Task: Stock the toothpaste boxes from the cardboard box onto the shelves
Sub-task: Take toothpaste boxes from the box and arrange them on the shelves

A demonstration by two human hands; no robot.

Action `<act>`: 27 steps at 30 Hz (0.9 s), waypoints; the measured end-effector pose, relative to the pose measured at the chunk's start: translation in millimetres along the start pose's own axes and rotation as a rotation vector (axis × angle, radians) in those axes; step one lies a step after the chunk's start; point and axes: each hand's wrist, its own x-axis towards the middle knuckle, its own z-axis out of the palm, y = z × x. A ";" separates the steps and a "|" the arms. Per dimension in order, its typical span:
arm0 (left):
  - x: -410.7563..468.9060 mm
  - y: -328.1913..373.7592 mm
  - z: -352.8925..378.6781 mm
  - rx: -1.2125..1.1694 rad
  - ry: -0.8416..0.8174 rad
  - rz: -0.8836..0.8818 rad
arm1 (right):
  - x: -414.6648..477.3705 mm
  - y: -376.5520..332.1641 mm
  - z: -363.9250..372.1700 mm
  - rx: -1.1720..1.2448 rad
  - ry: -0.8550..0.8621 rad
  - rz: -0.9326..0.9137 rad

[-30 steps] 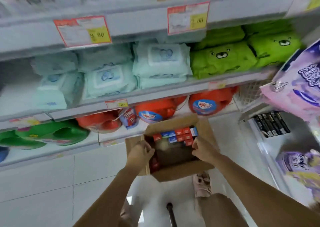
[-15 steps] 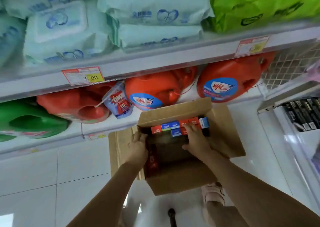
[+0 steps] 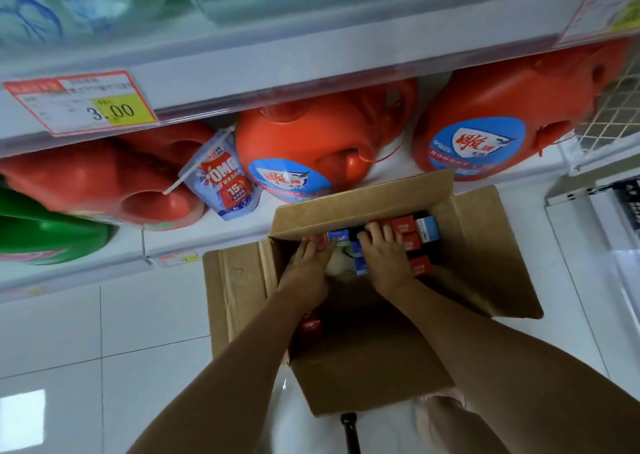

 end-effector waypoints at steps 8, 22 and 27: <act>-22.5 12.7 -15.1 -0.269 0.072 -0.087 | -16.8 -0.6 -34.7 0.247 -0.030 -0.084; -191.3 97.4 -115.8 -0.907 -0.167 0.014 | -125.4 13.9 -248.7 1.483 -0.086 0.237; -266.8 113.3 -133.1 -1.434 -0.456 0.179 | -172.9 -9.0 -306.9 1.697 -0.192 0.222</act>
